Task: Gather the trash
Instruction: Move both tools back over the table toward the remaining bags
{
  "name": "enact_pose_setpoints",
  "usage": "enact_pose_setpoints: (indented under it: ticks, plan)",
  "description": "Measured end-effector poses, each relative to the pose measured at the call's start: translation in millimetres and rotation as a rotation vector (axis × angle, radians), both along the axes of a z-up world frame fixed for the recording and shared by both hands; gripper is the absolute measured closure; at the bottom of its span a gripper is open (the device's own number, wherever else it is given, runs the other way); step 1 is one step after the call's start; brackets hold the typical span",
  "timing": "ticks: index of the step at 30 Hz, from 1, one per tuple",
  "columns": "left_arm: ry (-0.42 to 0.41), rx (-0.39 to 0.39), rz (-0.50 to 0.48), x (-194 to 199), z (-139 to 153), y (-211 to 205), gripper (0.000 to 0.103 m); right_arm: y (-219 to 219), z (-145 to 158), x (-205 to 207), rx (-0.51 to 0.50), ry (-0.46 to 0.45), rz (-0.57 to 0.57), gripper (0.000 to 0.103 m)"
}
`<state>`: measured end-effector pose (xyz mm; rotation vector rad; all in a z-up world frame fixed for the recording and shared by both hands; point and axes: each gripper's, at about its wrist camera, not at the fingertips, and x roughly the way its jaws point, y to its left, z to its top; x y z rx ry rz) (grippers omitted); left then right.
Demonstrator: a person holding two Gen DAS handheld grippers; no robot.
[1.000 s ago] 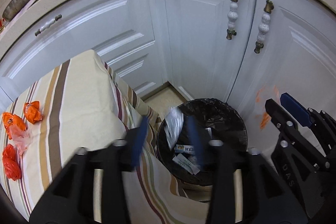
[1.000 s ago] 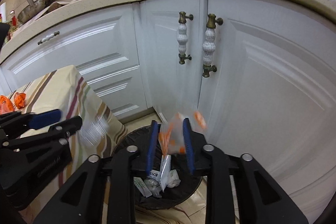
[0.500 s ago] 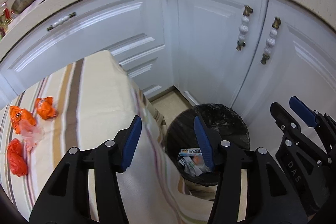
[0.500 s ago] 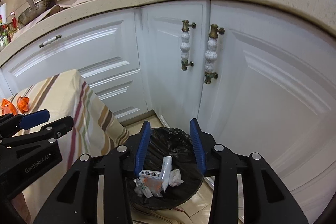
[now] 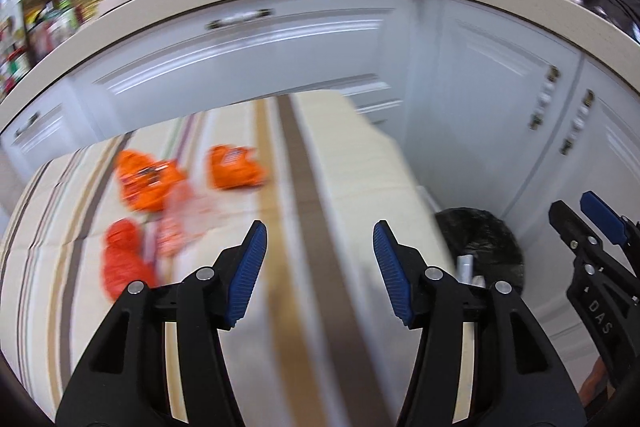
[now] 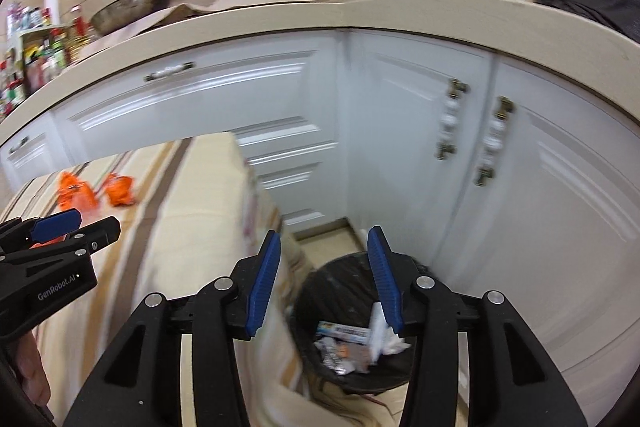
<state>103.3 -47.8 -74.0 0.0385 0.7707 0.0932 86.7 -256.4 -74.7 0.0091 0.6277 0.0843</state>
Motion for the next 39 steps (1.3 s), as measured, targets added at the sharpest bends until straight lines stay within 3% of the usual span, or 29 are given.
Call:
enact_pose_setpoints:
  ticks: [12, 20, 27, 37, 39]
  plan:
    - [-0.001, 0.081, 0.236, -24, -12, 95, 0.039, 83, 6, -15, -0.026, 0.005, 0.179, 0.055]
    - [0.032, 0.071, 0.304, -18, -27, 124, 0.039, 97, 4, -14, -0.037, 0.014, 0.199, 0.055]
    - [0.029, 0.056, 0.296, -12, -31, 131, 0.039, 98, 1, -8, -0.039, 0.029, 0.191, 0.053]
    - [0.026, 0.03, 0.261, -14, -33, 145, 0.066, 115, -2, -1, -0.031, 0.047, 0.217, 0.053]
    - [0.027, 0.025, 0.269, -17, -31, 152, 0.067, 124, -1, 0, -0.032, 0.047, 0.232, 0.053]
